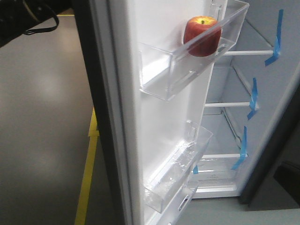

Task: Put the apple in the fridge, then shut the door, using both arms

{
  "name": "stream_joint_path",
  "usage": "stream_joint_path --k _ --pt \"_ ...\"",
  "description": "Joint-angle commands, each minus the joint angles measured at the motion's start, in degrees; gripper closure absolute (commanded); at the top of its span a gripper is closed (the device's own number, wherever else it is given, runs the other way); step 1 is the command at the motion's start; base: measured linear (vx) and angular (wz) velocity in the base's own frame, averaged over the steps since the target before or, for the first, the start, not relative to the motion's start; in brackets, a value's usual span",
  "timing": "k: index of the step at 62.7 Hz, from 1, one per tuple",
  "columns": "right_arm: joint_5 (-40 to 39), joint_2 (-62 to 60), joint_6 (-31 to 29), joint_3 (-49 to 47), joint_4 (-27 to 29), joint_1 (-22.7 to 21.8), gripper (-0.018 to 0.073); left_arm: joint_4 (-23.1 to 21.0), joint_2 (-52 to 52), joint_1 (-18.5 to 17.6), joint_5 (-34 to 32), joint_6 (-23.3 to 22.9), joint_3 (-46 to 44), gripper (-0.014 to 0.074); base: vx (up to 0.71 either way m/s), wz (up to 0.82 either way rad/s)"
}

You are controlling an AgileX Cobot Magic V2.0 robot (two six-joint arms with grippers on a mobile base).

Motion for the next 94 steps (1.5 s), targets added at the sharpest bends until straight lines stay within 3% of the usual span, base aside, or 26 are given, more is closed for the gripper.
stream_joint_path --k 1,12,25,31,46,53,74,94 --pt "-3.24 0.53 -0.03 -1.33 1.99 -0.15 0.0563 -0.74 -3.39 -5.68 -13.97 -0.06 -1.89 0.0169 0.0 0.0" --pt "-4.72 0.53 0.03 -1.33 1.99 -0.15 0.0562 5.39 -3.39 -8.7 -11.65 -0.06 -1.96 0.0169 0.0 0.0" --pt "-10.82 0.6 -0.41 -1.33 0.07 -0.15 0.0498 6.87 -3.39 -5.1 -7.09 -0.06 -1.96 0.0169 0.0 0.0" --pt "-14.41 1.91 -1.99 -1.33 -1.34 -0.15 0.0409 6.87 -3.39 -2.7 -5.01 -0.06 -1.96 0.0169 0.0 0.0" --pt "-26.44 14.44 -6.09 -4.8 -1.41 -0.15 0.0056 6.94 -3.39 3.75 -0.96 -0.06 -1.96 0.0169 0.0 0.0" --pt "-30.97 22.85 -7.94 -9.89 -1.41 -0.15 -0.0015 7.01 -3.39 6.38 -1.04 -0.04 -1.96 0.0169 0.0 0.0" --pt "-48.37 44.06 -7.97 -22.34 -1.14 -0.15 0.0009 9.93 -3.39 10.53 -5.01 -0.04 -1.96 0.0169 0.0 0.0" --pt "-55.29 58.23 -7.99 -32.24 -0.87 -0.2 0.0016 11.64 -3.32 10.85 -4.89 -0.04 -1.96 0.0169 0.0 0.0"
